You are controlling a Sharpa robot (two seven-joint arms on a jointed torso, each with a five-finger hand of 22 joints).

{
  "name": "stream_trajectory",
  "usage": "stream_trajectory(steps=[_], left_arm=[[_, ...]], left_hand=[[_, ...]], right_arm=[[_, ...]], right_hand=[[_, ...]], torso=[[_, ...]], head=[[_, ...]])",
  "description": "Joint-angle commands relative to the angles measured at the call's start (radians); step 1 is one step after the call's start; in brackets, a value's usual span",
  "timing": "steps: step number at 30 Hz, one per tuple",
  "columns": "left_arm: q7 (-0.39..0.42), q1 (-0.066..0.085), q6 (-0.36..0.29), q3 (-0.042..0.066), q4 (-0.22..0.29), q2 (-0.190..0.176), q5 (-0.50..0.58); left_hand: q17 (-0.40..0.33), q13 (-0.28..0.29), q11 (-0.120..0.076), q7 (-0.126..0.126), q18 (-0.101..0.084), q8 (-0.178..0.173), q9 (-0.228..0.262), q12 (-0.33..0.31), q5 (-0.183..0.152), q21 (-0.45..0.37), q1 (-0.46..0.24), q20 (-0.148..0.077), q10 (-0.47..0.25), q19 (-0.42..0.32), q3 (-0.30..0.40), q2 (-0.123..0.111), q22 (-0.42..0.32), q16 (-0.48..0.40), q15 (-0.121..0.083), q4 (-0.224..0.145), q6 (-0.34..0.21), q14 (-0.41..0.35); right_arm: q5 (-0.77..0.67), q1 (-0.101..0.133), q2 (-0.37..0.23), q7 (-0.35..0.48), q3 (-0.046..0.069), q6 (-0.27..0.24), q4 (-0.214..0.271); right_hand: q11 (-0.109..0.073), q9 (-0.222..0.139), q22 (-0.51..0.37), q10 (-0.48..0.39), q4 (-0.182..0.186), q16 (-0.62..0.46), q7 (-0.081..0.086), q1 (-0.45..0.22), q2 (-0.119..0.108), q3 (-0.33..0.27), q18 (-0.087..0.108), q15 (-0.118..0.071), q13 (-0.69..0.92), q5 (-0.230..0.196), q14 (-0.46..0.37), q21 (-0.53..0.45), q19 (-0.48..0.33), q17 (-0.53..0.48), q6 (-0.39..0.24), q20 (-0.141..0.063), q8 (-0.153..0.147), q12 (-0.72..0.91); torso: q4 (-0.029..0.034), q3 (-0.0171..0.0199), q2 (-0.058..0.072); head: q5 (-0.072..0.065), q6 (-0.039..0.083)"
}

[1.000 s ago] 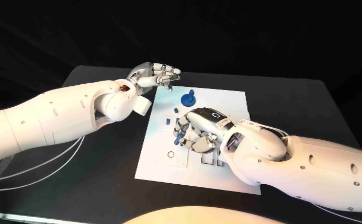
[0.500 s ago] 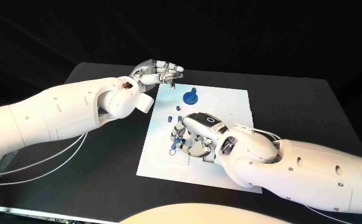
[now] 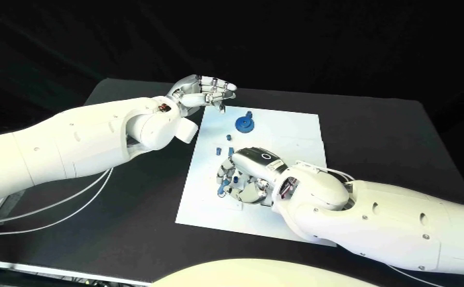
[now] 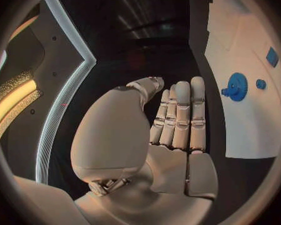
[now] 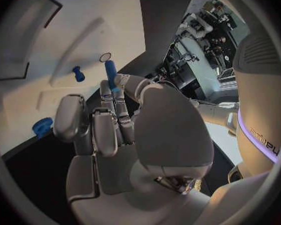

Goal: Assemble the parts on the task board

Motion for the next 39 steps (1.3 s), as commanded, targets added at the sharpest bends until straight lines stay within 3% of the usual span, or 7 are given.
stream_trajectory(steps=[1, 10, 32, 36, 39], left_arm=[[0.007, 0.000, 0.016, 0.001, 0.001, 0.002, 0.006], [0.005, 0.000, 0.016, 0.001, 0.000, 0.001, 0.006], [0.005, 0.000, 0.017, 0.001, -0.001, 0.001, 0.006], [0.004, 0.000, 0.017, 0.001, -0.001, 0.001, 0.006], [0.004, 0.000, 0.017, 0.001, -0.001, 0.001, 0.006]], left_hand=[[-0.001, -0.001, -0.002, 0.001, 0.007, -0.001, -0.001, 0.001, 0.000, -0.006, 0.002, 0.001, -0.006, -0.004, -0.006, 0.009, -0.001, -0.006, 0.002, 0.001, -0.008, -0.008], [-0.001, -0.001, -0.002, 0.001, 0.007, -0.001, -0.001, 0.001, 0.000, -0.006, 0.002, 0.001, -0.006, -0.004, -0.006, 0.009, -0.001, -0.006, 0.002, 0.001, -0.008, -0.008], [-0.001, -0.001, -0.002, 0.001, 0.007, -0.001, -0.001, 0.001, 0.000, -0.006, 0.002, 0.001, -0.006, -0.004, -0.006, 0.009, -0.001, -0.006, 0.002, 0.001, -0.008, -0.008], [-0.001, -0.001, -0.002, 0.000, 0.007, 0.000, -0.002, 0.004, 0.000, -0.008, 0.000, 0.002, -0.007, -0.003, -0.008, 0.010, -0.003, -0.005, 0.002, 0.002, -0.010, -0.008], [-0.001, -0.001, -0.002, 0.000, 0.007, 0.000, -0.002, 0.004, 0.000, -0.008, 0.000, 0.002, -0.007, -0.003, -0.008, 0.010, -0.003, -0.005, 0.002, 0.002, -0.010, -0.008]], right_arm=[[-0.017, -0.003, 0.003, 0.008, 0.000, 0.020, -0.002], [-0.031, -0.005, 0.008, -0.008, -0.002, 0.062, -0.011], [-0.098, -0.011, 0.024, -0.057, -0.006, 0.068, -0.021], [-0.097, -0.012, 0.027, -0.047, -0.006, 0.073, -0.018], [-0.089, -0.012, 0.029, -0.037, -0.007, 0.076, -0.017]], right_hand=[[-0.043, 0.001, 0.036, 0.049, -0.007, 0.003, 0.004, 0.005, 0.008, 0.004, -0.010, -0.007, 0.013, 0.001, 0.027, -0.003, -0.002, 0.001, 0.000, -0.005, 0.004, 0.000], [-0.043, 0.001, 0.036, 0.049, -0.007, 0.003, 0.004, 0.005, 0.008, 0.004, -0.010, -0.007, 0.013, 0.001, 0.027, -0.004, -0.002, 0.000, 0.000, -0.005, 0.004, 0.000], [-0.041, 0.003, 0.035, 0.047, -0.009, 0.002, 0.005, 0.000, 0.006, 0.003, -0.010, -0.005, 0.015, 0.000, 0.026, -0.006, -0.004, -0.002, -0.003, -0.004, 0.005, -0.002], [-0.039, 0.007, 0.034, 0.040, -0.013, 0.002, 0.007, -0.016, -0.004, -0.007, -0.009, -0.003, 0.017, -0.002, 0.026, -0.012, -0.007, -0.004, -0.012, -0.002, 0.004, -0.007], [-0.027, 0.005, 0.032, 0.003, -0.012, 0.002, 0.015, -0.037, -0.016, -0.019, -0.008, 0.006, 0.012, -0.002, 0.025, -0.021, -0.012, -0.004, -0.037, 0.005, -0.009, -0.029]], torso=[[0.0005, -0.0002, 0.000], [0.0001, -0.0006, 0.000], [-0.0001, -0.0004, 0.000], [0.0003, -0.0007, 0.000], [0.0000, -0.0011, 0.000]], head=[[0.001, -0.001], [0.000, -0.003], [-0.002, -0.002], [-0.004, -0.002], [-0.004, -0.002]])
